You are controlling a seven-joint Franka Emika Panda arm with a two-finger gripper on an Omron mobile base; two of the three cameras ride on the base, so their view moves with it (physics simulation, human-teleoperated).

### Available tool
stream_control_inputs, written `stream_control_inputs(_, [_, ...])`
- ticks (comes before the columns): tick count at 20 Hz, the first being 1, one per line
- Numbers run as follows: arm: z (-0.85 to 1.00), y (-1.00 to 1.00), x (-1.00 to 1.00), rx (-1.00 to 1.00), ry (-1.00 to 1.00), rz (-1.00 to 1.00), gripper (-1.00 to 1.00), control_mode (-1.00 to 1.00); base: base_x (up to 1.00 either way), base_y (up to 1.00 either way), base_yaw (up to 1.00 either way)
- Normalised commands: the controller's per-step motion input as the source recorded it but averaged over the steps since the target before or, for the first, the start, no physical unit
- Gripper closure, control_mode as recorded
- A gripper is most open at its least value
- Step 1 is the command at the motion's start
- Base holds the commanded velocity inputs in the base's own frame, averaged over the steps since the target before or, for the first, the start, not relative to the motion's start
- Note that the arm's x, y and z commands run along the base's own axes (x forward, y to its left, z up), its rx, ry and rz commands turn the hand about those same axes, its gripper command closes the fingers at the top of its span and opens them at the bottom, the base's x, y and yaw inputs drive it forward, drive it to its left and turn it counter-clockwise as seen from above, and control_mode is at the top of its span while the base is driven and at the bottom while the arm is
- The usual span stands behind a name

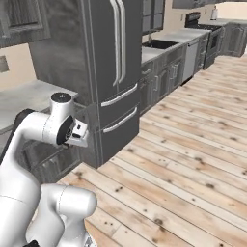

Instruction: Pick up the metallic utensils from the counter and place them in the open drawer. Make sure not to pick up any wooden utensils.

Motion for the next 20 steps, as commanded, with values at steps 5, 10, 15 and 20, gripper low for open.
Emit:
stream_control_inputs(5, [0.0, 0.0, 0.0, 0.0, 0.0, 0.0, 1.0, 1.0, -0.2, 0.49, -0.01])
stream_control_inputs(10, [0.0, 0.0, 0.0, 0.0, 0.0, 0.0, 1.0, 1.0, -0.14, 0.69, 0.0])
stream_control_inputs(15, [0.0, 0.0, 0.0, 0.0, 0.0, 0.0, 1.0, 1.0, -0.07, 0.64, 0.0])
stream_control_inputs(20, [0.0, 0.0, 0.0, 0.0, 0.0, 0.0, 1.0, 1.0, -0.13, 0.66, 0.0])
